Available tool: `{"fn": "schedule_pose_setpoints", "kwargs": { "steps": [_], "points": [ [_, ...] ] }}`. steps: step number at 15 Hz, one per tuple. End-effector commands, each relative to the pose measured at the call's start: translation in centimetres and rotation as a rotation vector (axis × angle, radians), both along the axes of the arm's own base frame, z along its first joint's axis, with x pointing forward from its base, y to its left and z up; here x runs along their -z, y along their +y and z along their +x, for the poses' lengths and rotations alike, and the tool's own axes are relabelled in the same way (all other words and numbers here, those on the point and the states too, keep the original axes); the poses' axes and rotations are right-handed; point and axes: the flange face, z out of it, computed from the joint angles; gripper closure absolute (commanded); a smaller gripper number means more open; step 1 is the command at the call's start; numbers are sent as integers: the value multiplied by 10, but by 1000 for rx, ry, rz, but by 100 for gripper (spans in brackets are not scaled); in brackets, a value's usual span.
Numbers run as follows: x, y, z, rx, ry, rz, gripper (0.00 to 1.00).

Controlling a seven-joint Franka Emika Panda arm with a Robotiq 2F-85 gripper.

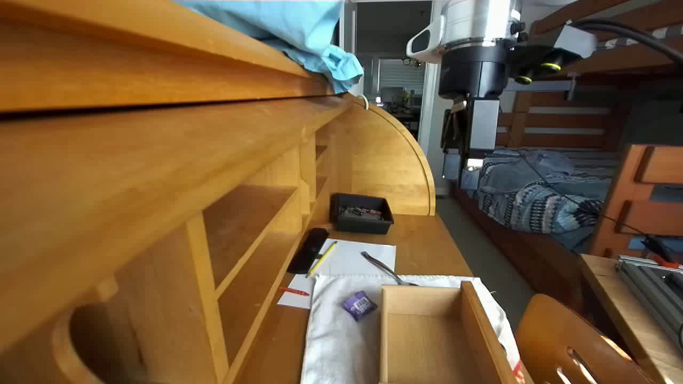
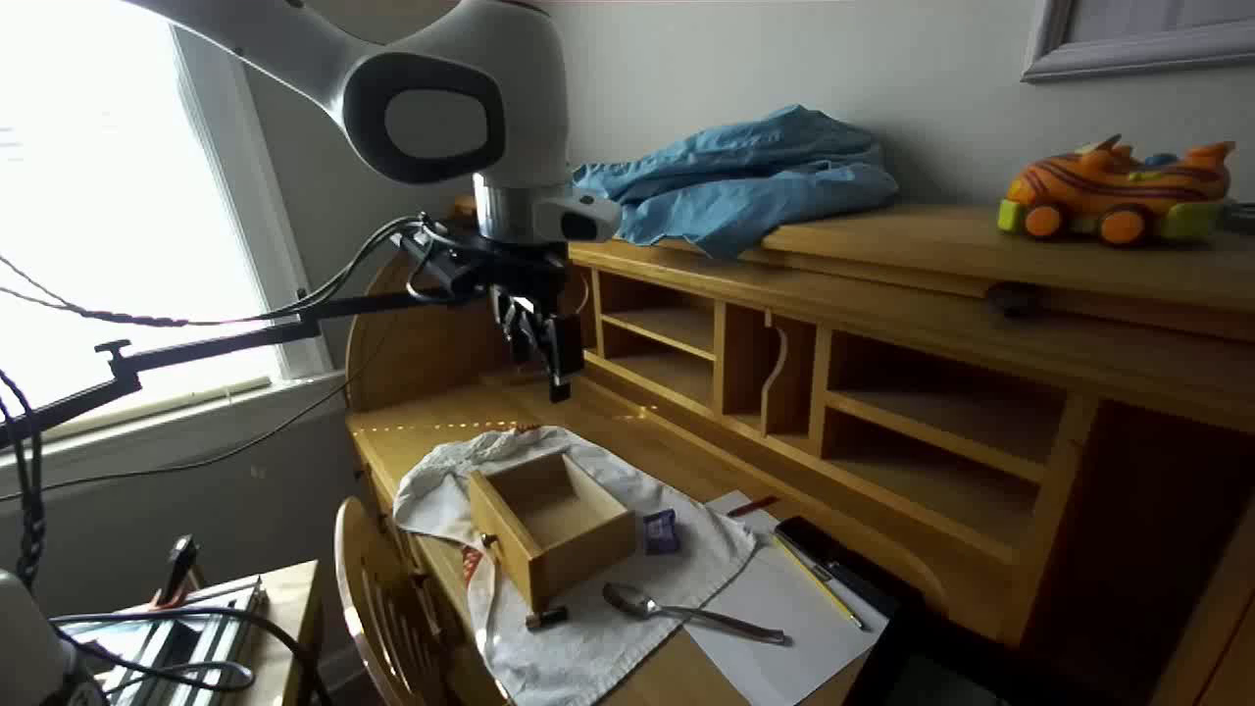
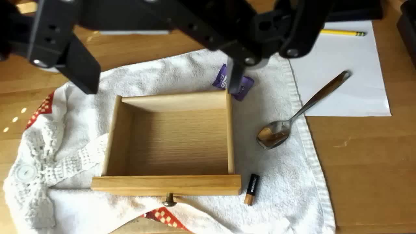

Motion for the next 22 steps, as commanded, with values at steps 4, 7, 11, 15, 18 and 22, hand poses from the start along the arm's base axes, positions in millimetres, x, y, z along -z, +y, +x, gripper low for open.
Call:
{"fn": "schedule_pose_setpoints", "kwargs": {
  "steps": [4, 7, 11, 15, 18, 22],
  "points": [
    [0, 0, 0, 0, 1, 0, 0],
    [0, 0, 0, 0, 1, 0, 0],
    [4, -1, 1, -1, 24, -2, 0],
    [21, 18, -3, -39, 100, 53, 0],
    [35, 31, -12, -74, 174, 113, 0],
    [57, 36, -26, -116, 276, 70, 0]
  ]
}}
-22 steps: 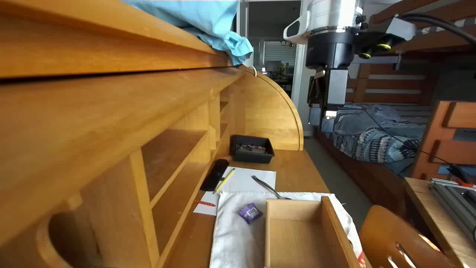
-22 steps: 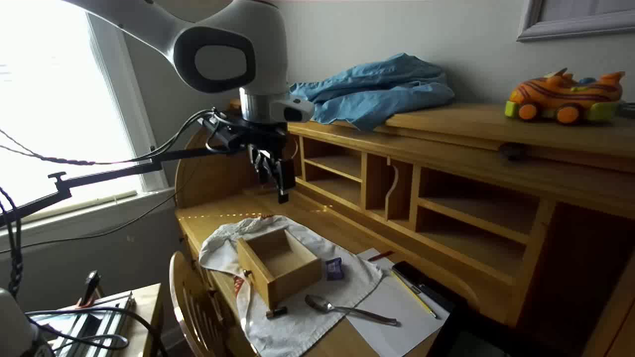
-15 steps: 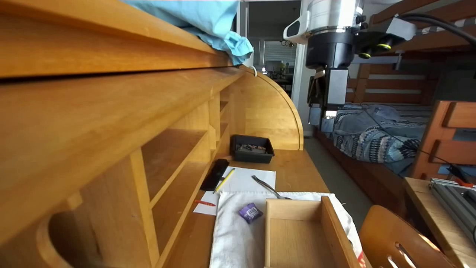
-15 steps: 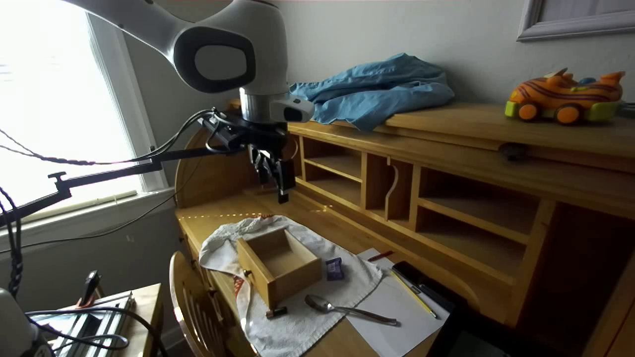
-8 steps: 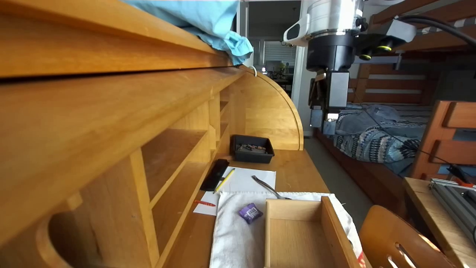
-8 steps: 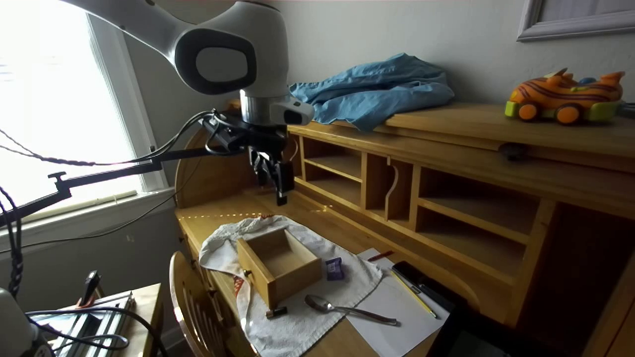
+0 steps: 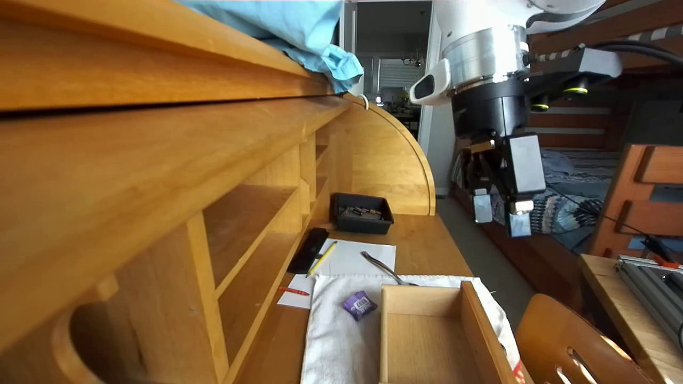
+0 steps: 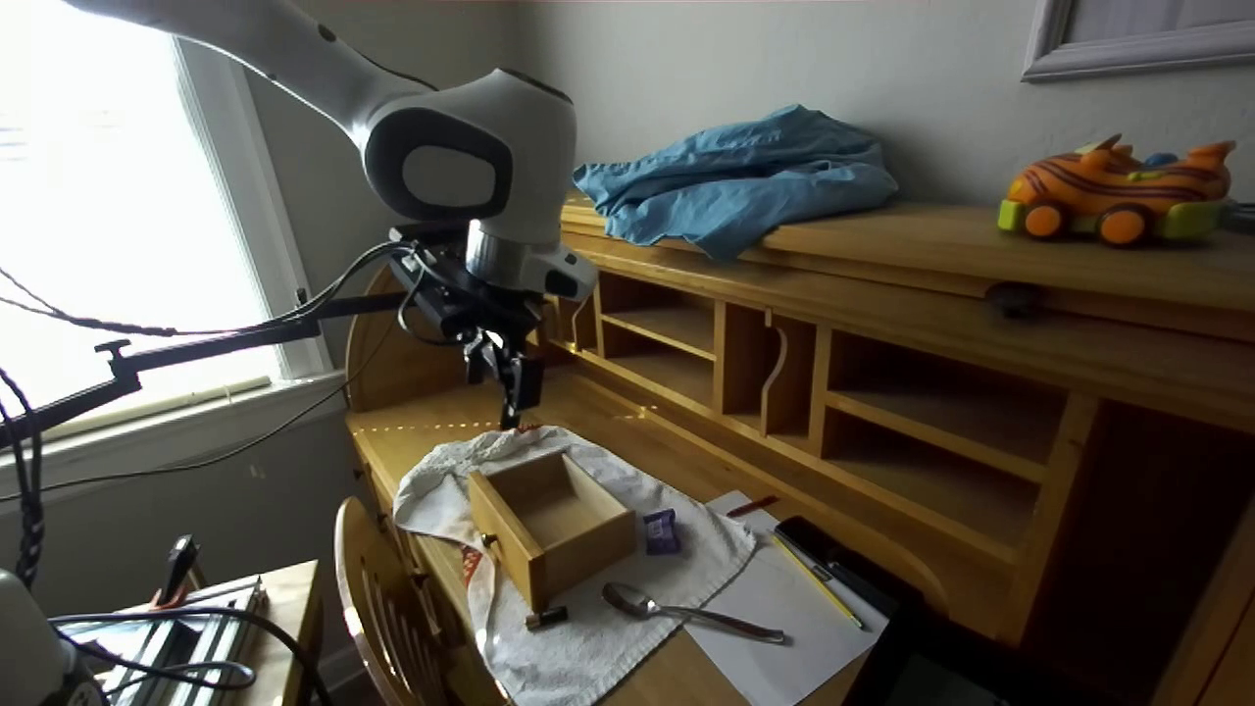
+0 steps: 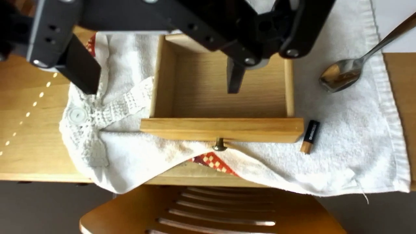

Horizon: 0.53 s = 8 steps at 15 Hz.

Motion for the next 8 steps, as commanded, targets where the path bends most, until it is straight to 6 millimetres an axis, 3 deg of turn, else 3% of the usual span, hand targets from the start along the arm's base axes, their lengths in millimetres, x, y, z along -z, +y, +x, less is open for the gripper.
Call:
{"fn": "schedule_pose_setpoints", "kwargs": {
  "steps": [1, 8],
  "points": [
    [17, 5, -9, -46, 87, -23, 0],
    [44, 21, -16, -134, 131, -122, 0]
  ]
}}
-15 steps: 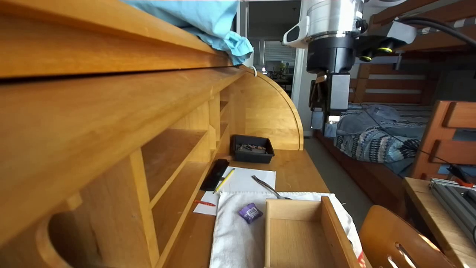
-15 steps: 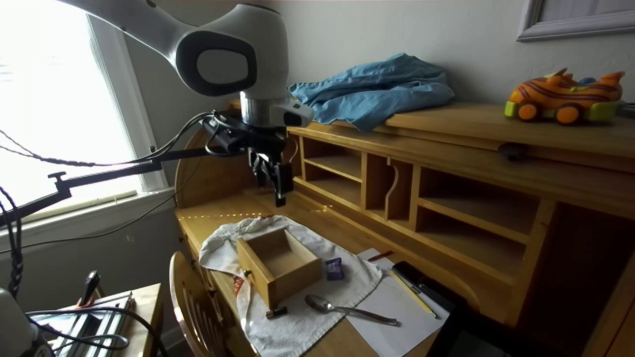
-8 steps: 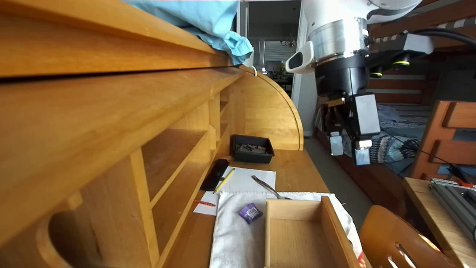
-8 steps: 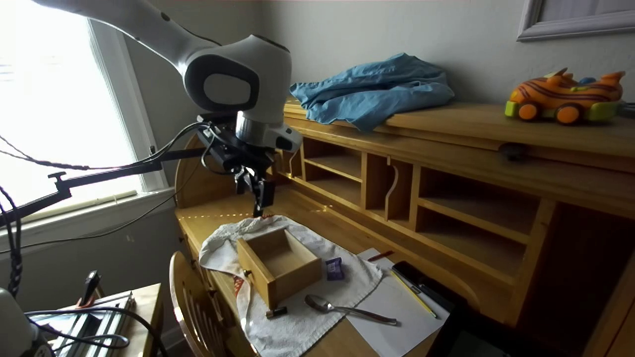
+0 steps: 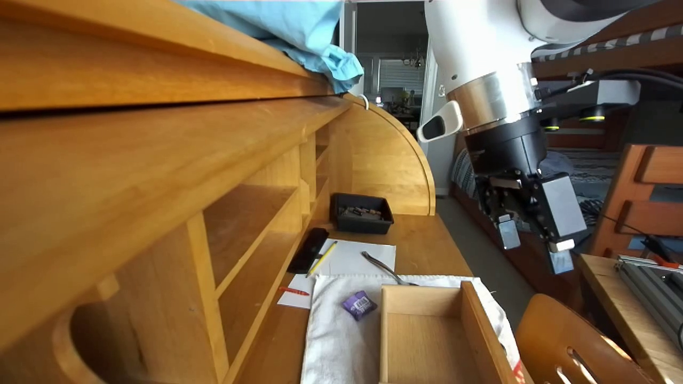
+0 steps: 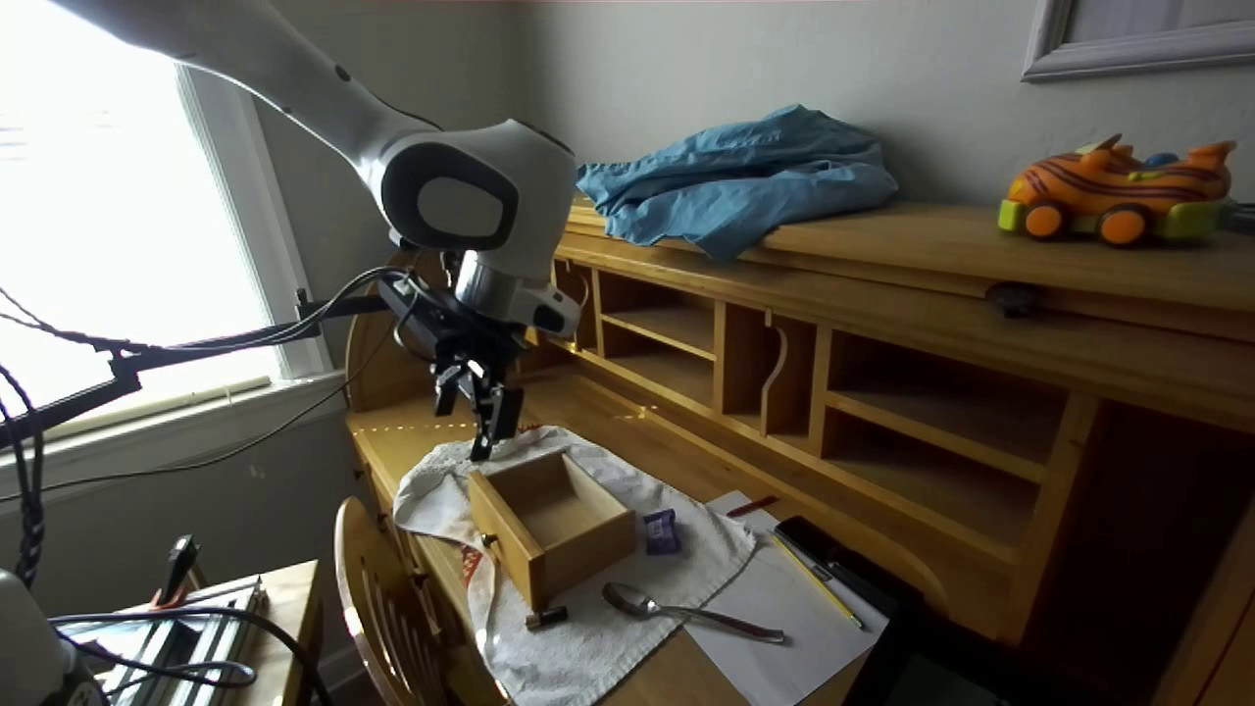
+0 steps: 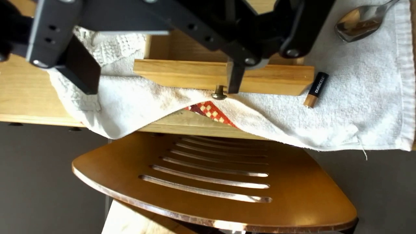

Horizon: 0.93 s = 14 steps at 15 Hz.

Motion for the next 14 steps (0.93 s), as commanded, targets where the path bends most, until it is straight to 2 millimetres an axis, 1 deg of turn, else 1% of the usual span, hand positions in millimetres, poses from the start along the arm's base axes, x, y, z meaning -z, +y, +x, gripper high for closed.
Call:
{"fn": "schedule_pose_setpoints", "kwargs": {
  "steps": [1, 5, 7, 8, 9, 13, 14],
  "points": [
    [11, 12, 0, -52, -11, -49, 0],
    [21, 22, 0, -53, -68, -68, 0],
    [23, 26, 1, -51, -101, -40, 0],
    [22, 26, 1, -42, -123, -16, 0],
    [20, 24, 4, -54, -89, -32, 0],
    [19, 25, 6, -51, -111, -27, 0],
    [25, 25, 4, -42, -89, -56, 0]
  ]
}}
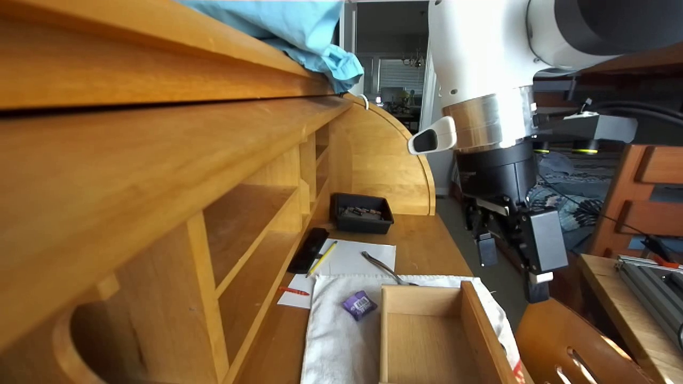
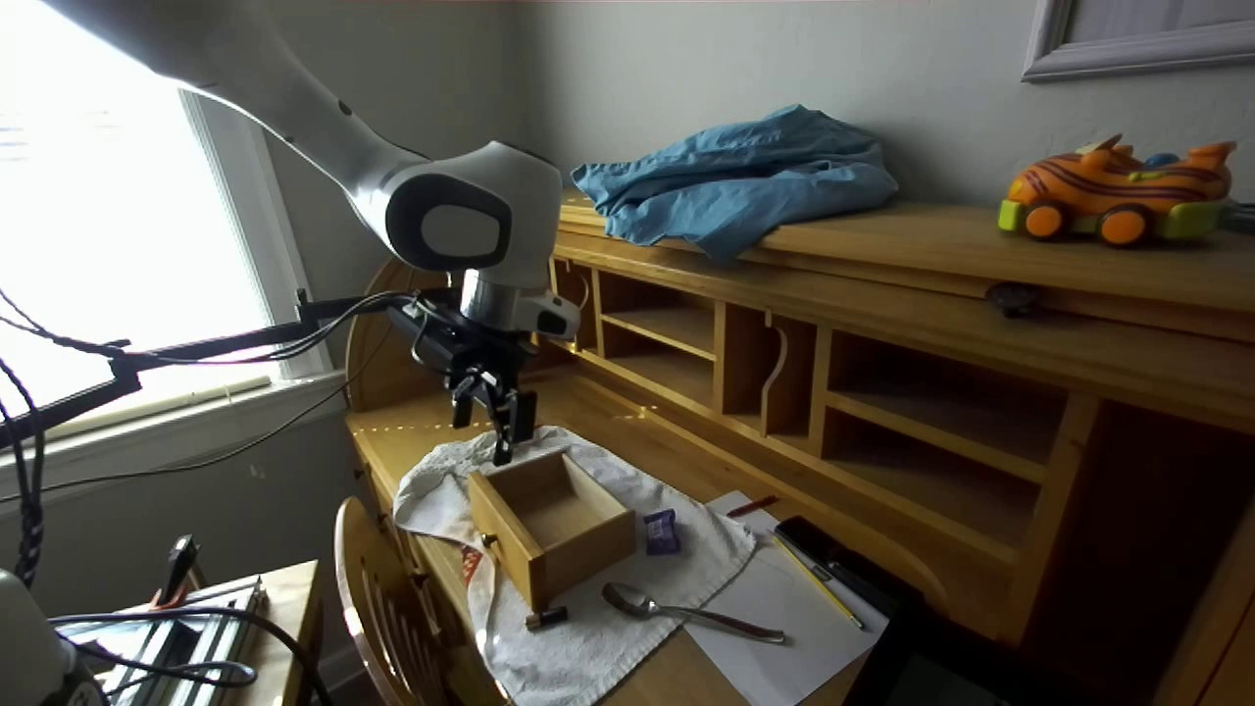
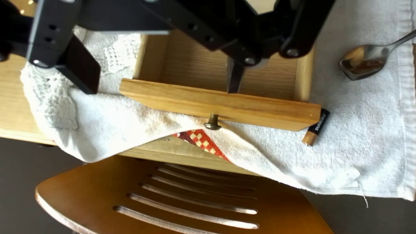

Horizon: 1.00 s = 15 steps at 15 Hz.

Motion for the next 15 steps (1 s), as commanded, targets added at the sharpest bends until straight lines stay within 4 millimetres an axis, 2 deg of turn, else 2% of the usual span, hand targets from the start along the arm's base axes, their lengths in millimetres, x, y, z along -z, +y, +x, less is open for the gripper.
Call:
{"fn": "schedule_pose_setpoints", "kwargs": {
  "steps": [1, 5, 15],
  "points": [
    [9, 1, -4, 19, 32, -45, 0],
    [34, 11, -12, 70, 78, -81, 0],
    [66, 26, -27, 80, 84, -195, 0]
  ]
}}
